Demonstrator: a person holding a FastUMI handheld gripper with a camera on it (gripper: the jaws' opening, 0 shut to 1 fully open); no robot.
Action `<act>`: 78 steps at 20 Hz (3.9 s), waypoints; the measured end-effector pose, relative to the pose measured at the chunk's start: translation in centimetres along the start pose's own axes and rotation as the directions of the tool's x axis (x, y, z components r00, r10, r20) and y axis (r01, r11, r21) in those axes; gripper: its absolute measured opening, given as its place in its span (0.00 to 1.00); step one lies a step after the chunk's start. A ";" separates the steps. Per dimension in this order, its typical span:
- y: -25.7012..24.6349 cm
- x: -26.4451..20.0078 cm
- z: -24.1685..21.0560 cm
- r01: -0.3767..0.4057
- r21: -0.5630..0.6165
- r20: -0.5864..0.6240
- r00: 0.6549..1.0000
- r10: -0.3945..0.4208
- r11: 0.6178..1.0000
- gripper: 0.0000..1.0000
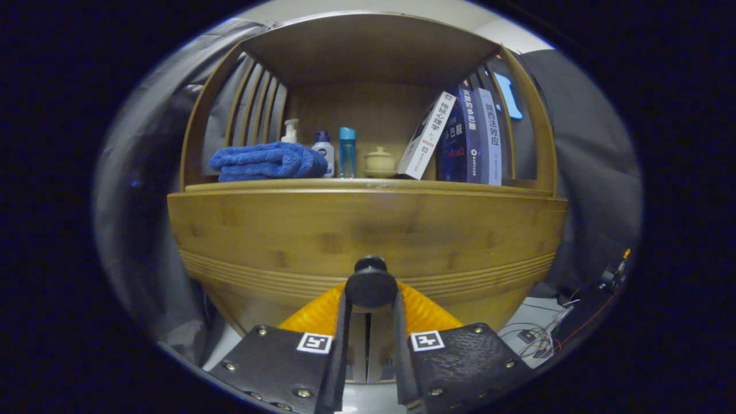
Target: Pull open the drawer, take out the items inside it, and place them on the countertop above the cabinet.
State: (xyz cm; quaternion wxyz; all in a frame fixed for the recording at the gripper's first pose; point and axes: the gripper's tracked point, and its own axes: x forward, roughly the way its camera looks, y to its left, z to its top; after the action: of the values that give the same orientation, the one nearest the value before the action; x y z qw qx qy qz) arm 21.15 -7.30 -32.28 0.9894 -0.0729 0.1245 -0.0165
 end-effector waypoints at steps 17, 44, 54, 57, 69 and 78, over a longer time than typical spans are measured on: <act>-1.3 1.3 3.1 0.068 0.028 0.077 0.995 -0.070 0.997 0.79; -0.7 -3.9 2.6 -0.005 0.026 0.045 0.999 0.004 1.000 0.33; -0.3 -12.0 -0.2 0.004 0.076 0.030 1.000 -0.007 0.997 0.33; 0.1 -13.8 -0.6 -0.006 0.083 0.003 1.000 0.006 0.997 0.33; 0.2 -18.4 -2.0 0.038 0.036 -0.041 0.999 -0.037 0.999 0.34; 2.1 -18.0 6.0 0.058 -0.081 0.096 0.994 -0.050 0.995 0.69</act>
State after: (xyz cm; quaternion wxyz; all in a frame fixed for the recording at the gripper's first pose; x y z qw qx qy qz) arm 5.27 -3.49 -22.46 0.9894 -0.1183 0.0766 -0.0348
